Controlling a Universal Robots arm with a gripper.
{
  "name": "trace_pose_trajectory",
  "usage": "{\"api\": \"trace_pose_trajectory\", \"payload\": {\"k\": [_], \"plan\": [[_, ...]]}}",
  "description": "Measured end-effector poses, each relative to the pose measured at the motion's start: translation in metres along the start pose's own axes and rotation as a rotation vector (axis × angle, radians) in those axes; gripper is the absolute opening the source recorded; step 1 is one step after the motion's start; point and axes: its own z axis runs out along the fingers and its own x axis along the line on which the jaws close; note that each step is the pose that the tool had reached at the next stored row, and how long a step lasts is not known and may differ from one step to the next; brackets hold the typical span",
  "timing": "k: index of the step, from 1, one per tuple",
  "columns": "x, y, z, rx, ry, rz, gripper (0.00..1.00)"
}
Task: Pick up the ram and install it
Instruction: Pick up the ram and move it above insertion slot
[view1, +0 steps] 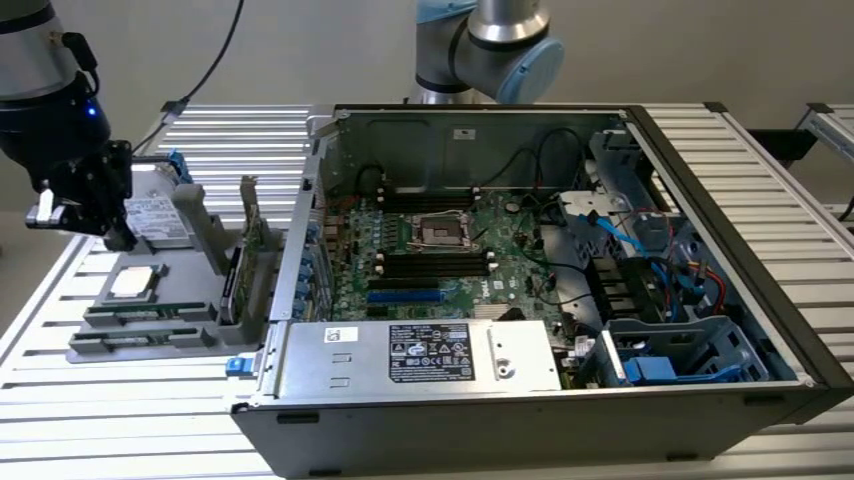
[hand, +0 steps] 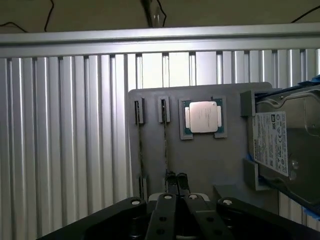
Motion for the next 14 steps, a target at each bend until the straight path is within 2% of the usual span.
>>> {"api": "trace_pose_trajectory", "payload": {"k": [4,5,6,8,11,12,14], "plan": [[0.0000,0.0000,-0.0001,-0.0001,0.0001,0.000,0.12],[0.0000,0.0000,-0.0001,-0.0001,0.0001,0.000,0.18],[0.0000,0.0000,-0.0001,-0.0001,0.0001,0.000,0.18],[0.0001,0.0001,-0.0001,-0.0002,0.0002,0.000,0.30],[0.0001,0.0032,0.0022,0.0000,0.0012,0.000,0.36],[0.0001,0.0051,0.0038,0.0000,0.0015,-0.001,0.42],[0.0004,0.0093,0.0071,0.0001,0.0019,-0.002,0.42]]}}
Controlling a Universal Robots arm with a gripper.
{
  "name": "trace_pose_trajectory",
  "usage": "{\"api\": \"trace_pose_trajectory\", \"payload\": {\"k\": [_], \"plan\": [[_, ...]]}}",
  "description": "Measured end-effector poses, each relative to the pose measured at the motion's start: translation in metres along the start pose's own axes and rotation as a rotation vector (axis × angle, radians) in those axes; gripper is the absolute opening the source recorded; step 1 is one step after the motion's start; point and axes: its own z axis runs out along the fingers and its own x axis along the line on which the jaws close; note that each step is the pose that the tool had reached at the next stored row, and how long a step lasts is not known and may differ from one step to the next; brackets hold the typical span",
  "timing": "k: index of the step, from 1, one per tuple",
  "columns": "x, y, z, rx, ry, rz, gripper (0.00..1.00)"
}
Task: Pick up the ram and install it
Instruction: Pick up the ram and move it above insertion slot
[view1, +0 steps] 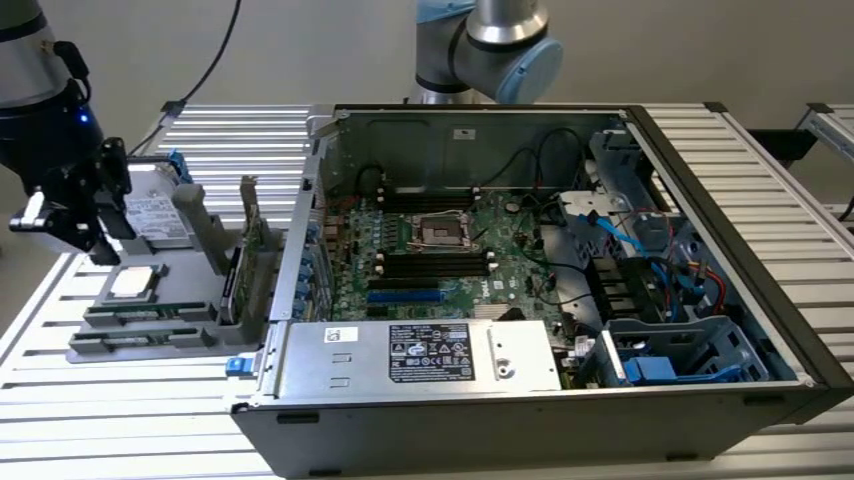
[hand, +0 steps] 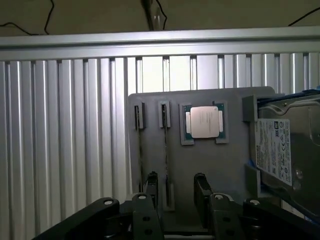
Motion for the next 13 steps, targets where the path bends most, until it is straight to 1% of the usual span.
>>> {"api": "trace_pose_trajectory", "payload": {"k": [3,9,11,13], "plan": [[0.004,0.0030,0.0057,0.0002,-0.0001,-0.003,0.42],[0.027,0.0022,0.0173,0.0003,-0.0050,-0.005,0.42],[0.031,0.0019,0.0205,0.0005,-0.0061,-0.007,0.42],[0.033,0.0016,0.0243,0.0008,-0.0066,-0.010,0.42]]}}
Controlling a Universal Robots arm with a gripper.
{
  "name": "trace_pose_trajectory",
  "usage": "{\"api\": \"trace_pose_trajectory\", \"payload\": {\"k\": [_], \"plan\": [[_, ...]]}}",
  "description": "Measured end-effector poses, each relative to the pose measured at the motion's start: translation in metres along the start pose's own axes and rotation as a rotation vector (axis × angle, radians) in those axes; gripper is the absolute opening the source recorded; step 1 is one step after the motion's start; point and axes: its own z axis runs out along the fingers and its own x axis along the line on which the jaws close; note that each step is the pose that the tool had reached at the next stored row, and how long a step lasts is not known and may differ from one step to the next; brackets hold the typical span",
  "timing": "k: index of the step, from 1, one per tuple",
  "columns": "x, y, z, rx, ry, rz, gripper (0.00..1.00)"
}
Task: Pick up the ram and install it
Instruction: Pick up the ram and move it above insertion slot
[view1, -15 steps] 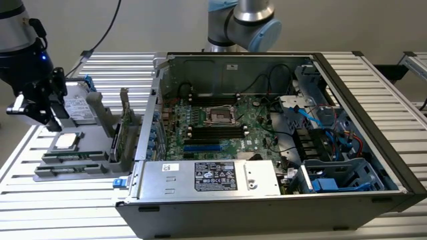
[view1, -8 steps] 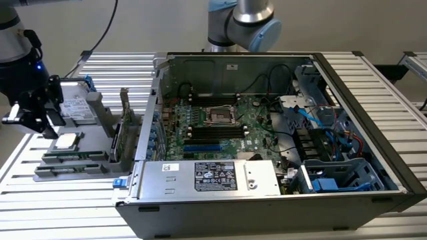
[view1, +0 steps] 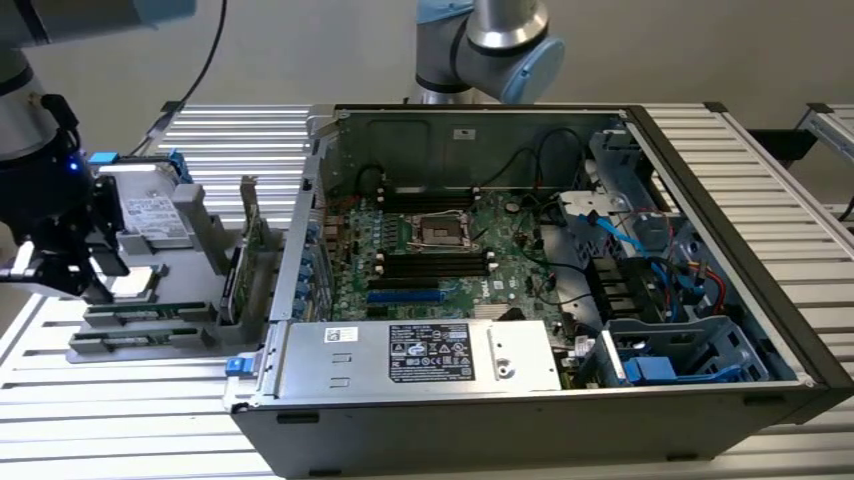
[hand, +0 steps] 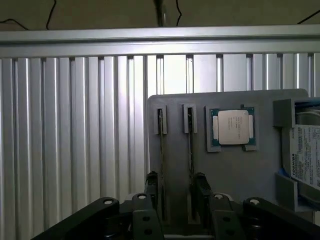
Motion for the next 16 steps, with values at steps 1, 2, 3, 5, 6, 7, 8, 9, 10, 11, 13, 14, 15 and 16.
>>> {"api": "trace_pose_trajectory", "payload": {"k": [1,2,3,5,6,7,8,9,10,11,13,14,15,16], "plan": [[0.000,0.0000,0.0017,-0.0001,0.0002,-0.002,0.42],[0.000,-0.0001,0.0035,0.0000,0.0004,-0.005,0.42],[0.001,-0.0003,0.0054,0.0001,0.0006,-0.008,0.42],[0.001,-0.0006,0.0091,0.0002,0.0008,-0.012,0.42],[0.002,-0.0007,0.0109,0.0002,0.0009,-0.014,0.42],[0.002,-0.0008,0.0127,0.0002,0.0011,-0.016,0.42],[0.002,-0.0011,0.0145,0.0004,0.0012,-0.018,0.42],[0.003,-0.0013,0.0164,0.0005,0.0013,-0.021,0.42],[0.003,-0.0015,0.0182,0.0005,0.0015,-0.023,0.42],[0.003,-0.0018,0.0200,0.0006,0.0016,-0.026,0.42],[0.004,-0.0024,0.0235,0.0008,0.0019,-0.031,0.42],[0.004,-0.0028,0.0254,0.0008,0.0021,-0.034,0.42],[0.004,-0.0031,0.0271,0.0008,0.0023,-0.036,0.42],[0.005,-0.0036,0.0289,0.0010,0.0024,-0.040,0.42]]}}
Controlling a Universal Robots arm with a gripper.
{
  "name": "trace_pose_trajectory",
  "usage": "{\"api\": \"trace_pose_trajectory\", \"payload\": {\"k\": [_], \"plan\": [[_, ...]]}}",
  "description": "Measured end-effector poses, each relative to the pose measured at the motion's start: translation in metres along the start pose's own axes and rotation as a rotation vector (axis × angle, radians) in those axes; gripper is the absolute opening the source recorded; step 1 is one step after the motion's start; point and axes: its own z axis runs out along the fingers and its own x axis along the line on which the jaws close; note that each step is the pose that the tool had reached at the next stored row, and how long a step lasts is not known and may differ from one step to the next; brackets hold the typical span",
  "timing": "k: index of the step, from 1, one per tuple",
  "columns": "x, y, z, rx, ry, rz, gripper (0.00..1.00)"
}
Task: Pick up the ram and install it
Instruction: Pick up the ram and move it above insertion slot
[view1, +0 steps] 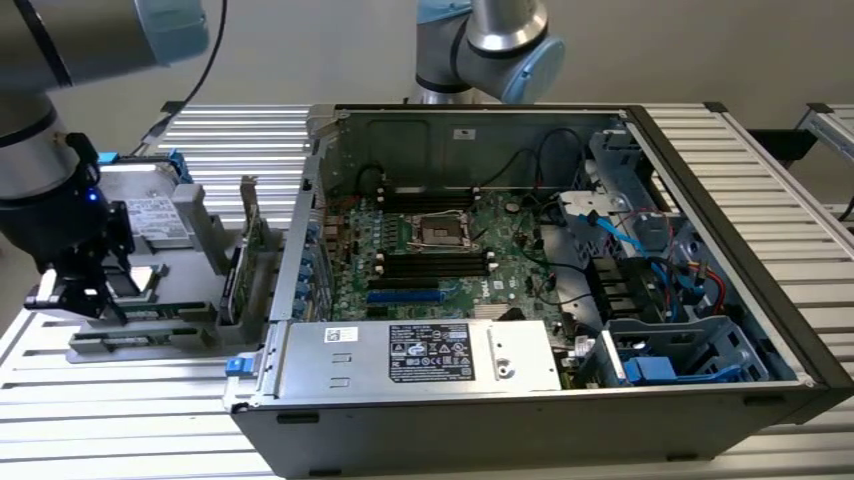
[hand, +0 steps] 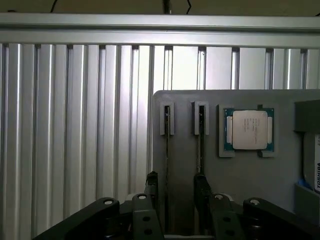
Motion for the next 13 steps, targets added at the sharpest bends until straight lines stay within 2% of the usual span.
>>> {"api": "trace_pose_trajectory", "payload": {"k": [13], "plan": [[0.002,-0.0101,0.0232,0.0015,0.0028,-0.049,0.42]]}}
